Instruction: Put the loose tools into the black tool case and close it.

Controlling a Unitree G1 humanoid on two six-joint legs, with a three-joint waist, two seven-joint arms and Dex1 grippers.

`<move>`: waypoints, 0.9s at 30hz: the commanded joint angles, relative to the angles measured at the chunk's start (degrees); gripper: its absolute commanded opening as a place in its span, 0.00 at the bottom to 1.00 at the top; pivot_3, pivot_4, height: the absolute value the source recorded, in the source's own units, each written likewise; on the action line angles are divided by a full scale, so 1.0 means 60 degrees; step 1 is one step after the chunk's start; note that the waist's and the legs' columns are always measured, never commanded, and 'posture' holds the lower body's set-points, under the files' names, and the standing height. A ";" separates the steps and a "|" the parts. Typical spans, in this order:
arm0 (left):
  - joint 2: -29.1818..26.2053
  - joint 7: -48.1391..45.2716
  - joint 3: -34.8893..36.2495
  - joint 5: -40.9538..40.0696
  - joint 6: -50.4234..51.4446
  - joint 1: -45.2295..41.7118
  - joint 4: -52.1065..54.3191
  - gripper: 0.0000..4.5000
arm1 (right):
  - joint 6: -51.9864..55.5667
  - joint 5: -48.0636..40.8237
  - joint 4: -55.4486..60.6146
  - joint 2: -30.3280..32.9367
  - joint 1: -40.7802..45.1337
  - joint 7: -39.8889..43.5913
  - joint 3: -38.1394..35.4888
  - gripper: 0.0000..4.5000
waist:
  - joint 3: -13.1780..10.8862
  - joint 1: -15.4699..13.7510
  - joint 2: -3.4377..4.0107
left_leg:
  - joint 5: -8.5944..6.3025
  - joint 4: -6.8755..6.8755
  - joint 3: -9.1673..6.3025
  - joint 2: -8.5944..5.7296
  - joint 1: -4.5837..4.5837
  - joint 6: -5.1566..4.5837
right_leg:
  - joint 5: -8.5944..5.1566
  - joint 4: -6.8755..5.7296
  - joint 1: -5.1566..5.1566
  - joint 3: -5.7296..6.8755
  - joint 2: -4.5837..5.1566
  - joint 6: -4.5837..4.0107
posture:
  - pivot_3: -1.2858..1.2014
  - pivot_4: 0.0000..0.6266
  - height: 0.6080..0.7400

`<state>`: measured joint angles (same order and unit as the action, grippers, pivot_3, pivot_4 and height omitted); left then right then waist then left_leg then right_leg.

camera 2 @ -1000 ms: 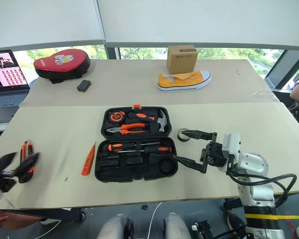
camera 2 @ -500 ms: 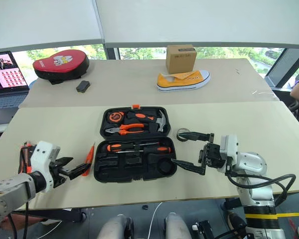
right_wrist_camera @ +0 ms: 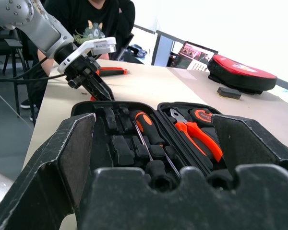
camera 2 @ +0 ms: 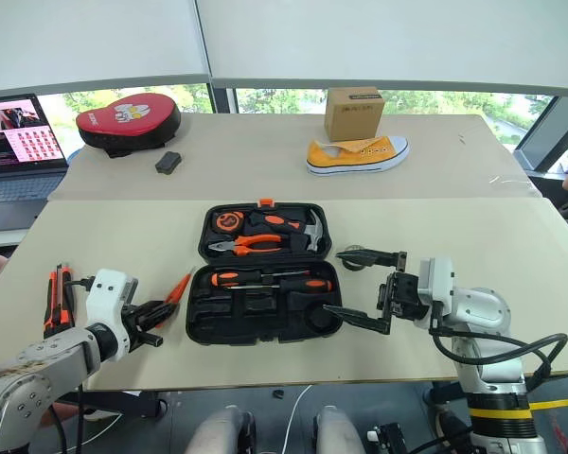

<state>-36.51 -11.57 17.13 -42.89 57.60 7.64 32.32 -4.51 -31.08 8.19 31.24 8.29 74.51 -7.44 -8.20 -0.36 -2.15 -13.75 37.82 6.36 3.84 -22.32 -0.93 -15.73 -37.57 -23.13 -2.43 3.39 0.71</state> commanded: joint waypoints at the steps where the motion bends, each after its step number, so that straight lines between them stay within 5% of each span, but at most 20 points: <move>1: -0.0335 -0.0981 0.1156 0.0119 -0.0944 0.0222 -0.0218 0.10 | 0.0100 -0.0332 0.0570 0.0225 -0.0174 -0.0191 -0.0248 1.00 | -0.0002 0.0031 -0.0002 | 0.0000 0.0000 0.0000 0.0000 -0.0001 0.0000 | 0.0000 0.0001 -0.0001 0.0002 -0.0002 0.0000 | 0.52 0.24 1.00; 7: -0.1528 -0.5425 0.1202 0.1039 -0.4766 0.0295 -0.1006 0.10 | 0.0338 -0.0499 0.0900 0.0529 -0.0413 -0.0537 -0.0466 1.00 | -0.0005 0.0032 -0.0004 | 0.0000 -0.0001 0.0006 -0.0003 -0.0003 0.0001 | -0.0007 0.0002 -0.0006 0.0008 0.0001 -0.0013 | 0.52 0.24 1.00; 11: -0.2786 -0.8114 -0.1046 0.1717 -0.5638 -0.1142 -0.1381 0.10 | 0.0427 -0.0478 0.0872 0.0901 -0.0671 -0.0539 -0.0614 1.00 | -0.0008 -0.0063 0.0003 | -0.0002 0.0000 0.0027 -0.0009 -0.0021 0.0000 | -0.0015 0.0037 0.0000 0.0015 0.0020 -0.0027 | 0.52 0.24 1.00; 19: -0.2660 -0.8322 -0.4749 0.4457 -0.5414 -0.4034 -0.2382 0.10 | 0.0667 -0.0503 0.1486 0.1042 -0.1192 -0.0933 -0.0697 1.00 | -0.0009 0.0075 0.0004 | -0.0009 -0.0002 0.0027 -0.0006 -0.0068 -0.0022 | 0.0021 0.0081 -0.0021 0.0001 -0.0027 0.0025 | 0.52 0.24 1.00; 27: -0.2291 -0.8489 -0.5953 0.5564 -0.5217 -0.4941 -0.2986 0.10 | 0.0823 -0.0532 0.2051 0.1093 -0.1616 -0.1405 -0.0807 1.00 | -0.0010 0.0008 0.0008 | -0.0011 0.0009 0.0035 -0.0009 -0.0085 -0.0025 | 0.0014 0.0078 -0.0023 0.0007 -0.0040 0.0040 | 0.52 0.24 1.00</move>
<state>-50.86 -62.03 -16.69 -11.38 26.31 -22.10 15.82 0.29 -32.83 18.22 37.05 -1.34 67.01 -10.36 -8.26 -0.32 -2.10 -13.82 37.88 6.56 3.79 -22.80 -1.08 -15.65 -37.10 -23.24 -2.38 3.15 0.96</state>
